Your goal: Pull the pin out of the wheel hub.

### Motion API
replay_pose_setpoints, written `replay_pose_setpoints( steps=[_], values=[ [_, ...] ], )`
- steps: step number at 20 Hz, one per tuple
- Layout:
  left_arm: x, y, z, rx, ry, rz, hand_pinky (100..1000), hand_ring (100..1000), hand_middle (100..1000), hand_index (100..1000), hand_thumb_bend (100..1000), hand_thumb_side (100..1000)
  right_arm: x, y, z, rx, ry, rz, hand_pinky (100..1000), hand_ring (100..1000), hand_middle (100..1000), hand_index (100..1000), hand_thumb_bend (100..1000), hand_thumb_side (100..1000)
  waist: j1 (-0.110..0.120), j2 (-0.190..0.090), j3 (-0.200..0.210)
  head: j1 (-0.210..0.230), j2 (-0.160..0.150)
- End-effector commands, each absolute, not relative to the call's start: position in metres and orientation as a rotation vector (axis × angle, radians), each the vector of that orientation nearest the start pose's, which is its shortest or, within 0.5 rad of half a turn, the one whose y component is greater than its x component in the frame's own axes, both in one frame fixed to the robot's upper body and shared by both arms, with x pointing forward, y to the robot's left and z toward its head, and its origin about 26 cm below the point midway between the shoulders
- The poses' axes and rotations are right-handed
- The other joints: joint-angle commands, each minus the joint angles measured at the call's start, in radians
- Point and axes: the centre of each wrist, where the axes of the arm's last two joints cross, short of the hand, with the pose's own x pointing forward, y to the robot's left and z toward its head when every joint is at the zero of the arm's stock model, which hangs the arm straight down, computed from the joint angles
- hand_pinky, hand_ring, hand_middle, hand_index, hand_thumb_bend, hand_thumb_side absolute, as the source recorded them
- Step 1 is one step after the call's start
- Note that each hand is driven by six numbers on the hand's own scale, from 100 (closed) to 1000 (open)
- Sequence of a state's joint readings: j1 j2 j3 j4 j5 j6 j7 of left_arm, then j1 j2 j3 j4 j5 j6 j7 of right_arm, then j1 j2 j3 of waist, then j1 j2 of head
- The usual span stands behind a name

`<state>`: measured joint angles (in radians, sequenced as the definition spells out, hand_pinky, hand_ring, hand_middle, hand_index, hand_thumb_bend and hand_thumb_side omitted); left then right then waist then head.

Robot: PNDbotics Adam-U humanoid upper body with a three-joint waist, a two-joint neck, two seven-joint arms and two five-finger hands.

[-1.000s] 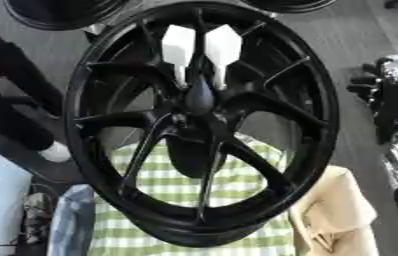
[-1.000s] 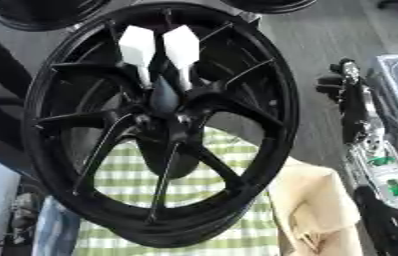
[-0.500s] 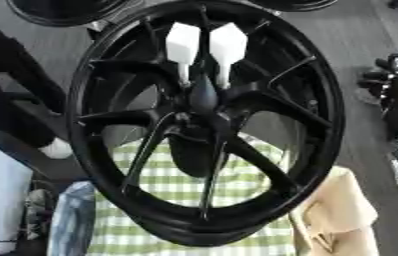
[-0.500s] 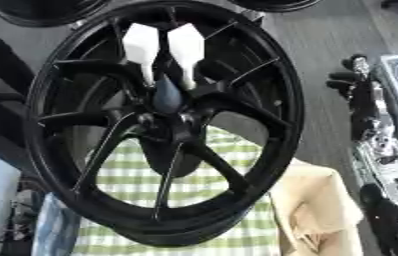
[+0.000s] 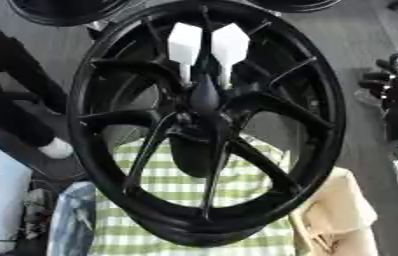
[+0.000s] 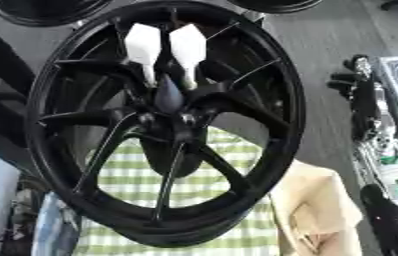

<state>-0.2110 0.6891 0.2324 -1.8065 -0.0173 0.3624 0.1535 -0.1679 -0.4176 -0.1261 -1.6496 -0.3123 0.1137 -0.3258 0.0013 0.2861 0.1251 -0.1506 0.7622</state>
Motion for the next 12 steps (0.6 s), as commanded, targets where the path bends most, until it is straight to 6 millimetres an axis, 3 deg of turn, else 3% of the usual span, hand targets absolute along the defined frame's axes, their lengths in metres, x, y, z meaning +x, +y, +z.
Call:
replay_pose_setpoints(
  steps=[1,6,12],
  values=[
    [0.297,0.378,0.224,0.692,-1.901,0.039,774,696,653,733,182,776,0.315,-0.355,0.114,-0.350,-1.762,-0.232,930,711,620,825,100,910,-0.001,-0.016,-0.003,0.008,-0.012],
    [0.304,0.338,0.200,0.337,-2.004,0.246,770,686,648,738,215,798,0.318,-0.350,0.118,-0.327,-1.777,-0.223,930,711,620,825,100,903,-0.008,-0.014,-0.017,0.021,-0.014],
    [0.312,0.318,0.171,0.301,-1.945,0.271,767,677,638,736,219,805,0.320,-0.346,0.120,-0.308,-1.779,-0.222,929,711,620,825,100,908,-0.013,-0.010,-0.022,0.031,-0.021]
  ],
)
